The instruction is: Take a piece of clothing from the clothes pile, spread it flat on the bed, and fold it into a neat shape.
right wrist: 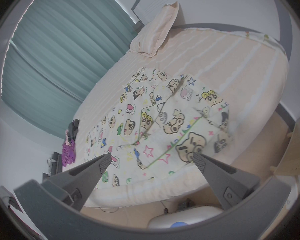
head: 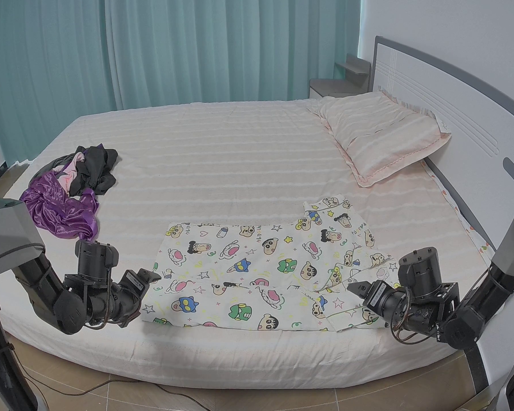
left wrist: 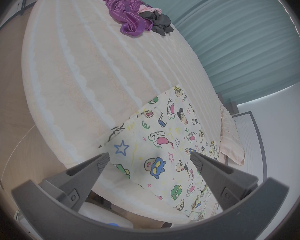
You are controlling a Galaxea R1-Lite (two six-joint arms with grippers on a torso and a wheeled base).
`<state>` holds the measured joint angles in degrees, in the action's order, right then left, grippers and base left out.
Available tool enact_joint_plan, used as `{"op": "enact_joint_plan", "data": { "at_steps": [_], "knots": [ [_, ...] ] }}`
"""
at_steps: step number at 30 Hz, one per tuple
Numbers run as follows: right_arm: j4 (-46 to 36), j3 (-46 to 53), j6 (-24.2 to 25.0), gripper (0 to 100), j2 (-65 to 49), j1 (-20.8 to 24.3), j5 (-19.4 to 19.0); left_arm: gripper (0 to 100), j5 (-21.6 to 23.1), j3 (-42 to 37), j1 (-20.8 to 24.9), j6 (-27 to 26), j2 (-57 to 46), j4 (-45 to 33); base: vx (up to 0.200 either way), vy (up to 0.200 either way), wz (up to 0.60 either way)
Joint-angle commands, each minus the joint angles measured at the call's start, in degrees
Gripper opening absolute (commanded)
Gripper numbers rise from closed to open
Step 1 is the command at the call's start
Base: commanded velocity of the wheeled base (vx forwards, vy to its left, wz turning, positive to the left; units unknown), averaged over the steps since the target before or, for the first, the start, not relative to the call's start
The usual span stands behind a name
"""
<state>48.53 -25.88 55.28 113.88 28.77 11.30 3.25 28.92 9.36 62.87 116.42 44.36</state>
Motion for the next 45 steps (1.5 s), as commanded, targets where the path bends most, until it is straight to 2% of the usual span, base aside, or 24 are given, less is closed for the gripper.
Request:
{"op": "enact_joint_plan", "data": {
  "at_steps": [1, 6, 21, 25, 29, 38, 44, 45],
  "knots": [
    [1.4, -1.4, 1.9, 100, 2.2, -0.6, -1.9, 100, 0.1, -0.6, 1.4, -0.1, -0.3, 0.0, 0.000, 0.000, 0.00],
    [5.4, 0.6, 3.4, 100, 2.5, -0.6, -4.5, 100, -0.4, -0.6, 1.9, 0.1, -0.2, 0.0, 0.000, 0.000, 0.00],
    [7.7, 3.3, 2.7, 100, 2.6, -3.0, -4.9, 100, -0.7, -1.5, 2.5, 0.6, -0.8, 0.0, 0.000, 0.000, 0.00],
    [8.2, 3.1, 2.7, 100, 2.6, -2.9, -4.7, 100, -1.5, -3.2, 2.7, 4.8, -2.6, 5.4, 0.000, 0.000, 0.00],
    [10.5, 3.5, 2.6, 100, 2.6, -2.9, -4.5, 100, -1.4, -5.9, 2.8, 4.9, -2.2, 12.0, 0.000, 0.000, 0.00],
    [11.9, 4.3, 1.8, 100, 2.6, -2.9, -4.4, 100, -1.3, -6.6, 3.2, 4.7, -1.9, 13.3, 0.200, -0.200, 0.00],
    [11.9, 4.4, 1.8, 100, 2.6, -2.8, -4.3, 100, -1.2, -6.6, 3.6, 4.5, -1.8, 13.3, 0.200, 0.000, 0.00],
    [11.9, 4.5, 1.8, 100, 2.6, -2.8, -4.3, 100, -1.2, -6.9, 4.4, 3.1, -1.8, 13.3, 0.000, 0.000, 0.00]
  ]
}}
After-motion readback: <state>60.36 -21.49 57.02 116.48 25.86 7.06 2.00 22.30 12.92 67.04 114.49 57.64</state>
